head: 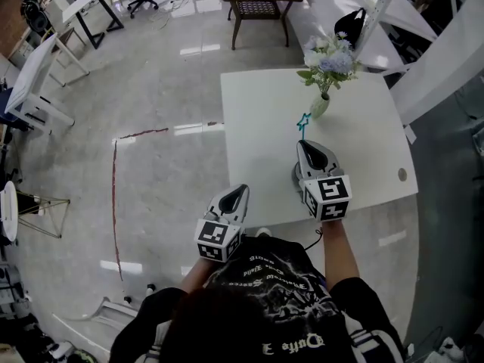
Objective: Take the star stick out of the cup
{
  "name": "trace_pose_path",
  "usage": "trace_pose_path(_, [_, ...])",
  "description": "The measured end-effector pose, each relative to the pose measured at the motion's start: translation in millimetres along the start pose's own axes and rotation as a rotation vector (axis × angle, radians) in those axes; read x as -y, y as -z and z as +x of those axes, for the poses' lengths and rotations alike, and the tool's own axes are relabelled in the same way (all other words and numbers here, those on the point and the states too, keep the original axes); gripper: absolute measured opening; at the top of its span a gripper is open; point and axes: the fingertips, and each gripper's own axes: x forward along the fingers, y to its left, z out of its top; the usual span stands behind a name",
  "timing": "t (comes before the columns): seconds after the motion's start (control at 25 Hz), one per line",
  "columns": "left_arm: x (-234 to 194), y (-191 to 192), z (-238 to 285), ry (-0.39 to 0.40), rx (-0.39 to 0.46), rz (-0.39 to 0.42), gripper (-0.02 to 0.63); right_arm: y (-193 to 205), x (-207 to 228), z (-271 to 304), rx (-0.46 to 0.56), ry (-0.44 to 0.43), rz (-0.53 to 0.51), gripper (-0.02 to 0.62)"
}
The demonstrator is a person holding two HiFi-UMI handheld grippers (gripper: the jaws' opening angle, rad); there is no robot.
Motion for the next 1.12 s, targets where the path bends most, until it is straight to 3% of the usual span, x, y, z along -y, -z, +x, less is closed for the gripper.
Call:
trace_pose_path(0.28, [2, 5, -6, 0.028, 0.007, 0.01, 0.02, -36, -10, -27, 0.09, 0.03, -0.009, 0.012])
trace_pose_path(0.56, [11, 5, -8, 0.055, 0.012, 0.006, 0.02, -44, -8, -61, 0.142, 0.071, 0.024, 0.012])
trace_pose_path(1.12, [39, 6, 3, 0.122, 0.009, 0.035, 0.02, 15, 8, -132, 0.092, 0.197, 0.084, 0.012])
